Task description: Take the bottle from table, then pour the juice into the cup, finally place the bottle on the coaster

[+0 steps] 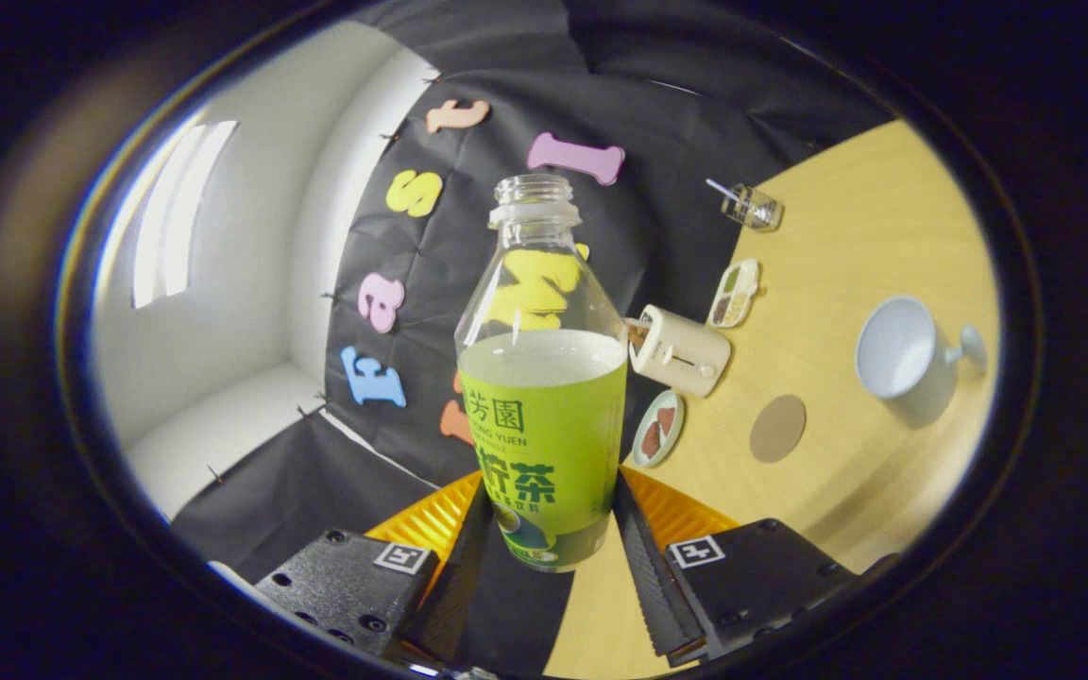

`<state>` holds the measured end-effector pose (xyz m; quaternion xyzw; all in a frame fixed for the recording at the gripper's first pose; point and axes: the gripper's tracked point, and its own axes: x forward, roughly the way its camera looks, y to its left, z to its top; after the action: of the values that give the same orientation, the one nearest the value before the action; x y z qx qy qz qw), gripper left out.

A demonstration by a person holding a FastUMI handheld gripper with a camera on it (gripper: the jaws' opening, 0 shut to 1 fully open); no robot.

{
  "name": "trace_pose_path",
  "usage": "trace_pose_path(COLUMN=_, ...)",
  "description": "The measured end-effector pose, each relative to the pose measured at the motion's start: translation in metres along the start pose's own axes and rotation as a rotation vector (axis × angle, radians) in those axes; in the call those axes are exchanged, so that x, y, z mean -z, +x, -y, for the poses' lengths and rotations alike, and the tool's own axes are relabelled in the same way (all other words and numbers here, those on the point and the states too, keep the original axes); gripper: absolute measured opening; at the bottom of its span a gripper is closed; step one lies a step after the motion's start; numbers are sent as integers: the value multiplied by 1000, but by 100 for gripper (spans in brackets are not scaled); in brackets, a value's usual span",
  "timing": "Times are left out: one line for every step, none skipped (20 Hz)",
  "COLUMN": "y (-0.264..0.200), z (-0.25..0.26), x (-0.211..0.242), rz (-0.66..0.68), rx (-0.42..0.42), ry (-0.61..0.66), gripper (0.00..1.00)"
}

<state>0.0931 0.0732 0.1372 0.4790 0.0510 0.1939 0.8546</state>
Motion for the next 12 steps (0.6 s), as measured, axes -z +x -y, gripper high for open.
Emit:
trace_pose_path(y=-2, z=0, x=-3, rz=5, rx=14, ry=-62, gripper=77)
trace_pose_path(y=-4, z=-1, x=-7, rz=14, rx=26, ry=-118, gripper=77)
trace_pose_path(y=-7, z=0, x=-9, rz=20, rx=41, ry=-176, gripper=77)
trace_pose_path(y=-6, z=3, x=-11, rz=11, rx=70, ry=-252, gripper=77)
trace_pose_path(y=-6, z=7, x=-10, rz=-1, rx=98, ry=-334, gripper=77)
trace_pose_path(y=-7, z=9, x=-13, rz=4, rx=118, ry=-407, gripper=77)
trace_pose_path(y=-7, z=11, x=-13, rz=3, rx=137, ry=-471, gripper=77)
trace_pose_path(y=-3, z=11, x=-15, rz=6, rx=144, ry=-513, gripper=78)
trace_pose_path(y=2, z=15, x=-15, rz=8, rx=157, ry=-542, gripper=78)
trace_pose_path(y=5, z=20, x=-13, rz=4, rx=174, ry=-568, gripper=78)
trace_pose_path(y=13, z=27, x=-14, rz=-3, rx=194, ry=-598, gripper=78)
trace_pose_path(y=20, z=32, x=-16, rz=-6, rx=212, ry=-628, gripper=78)
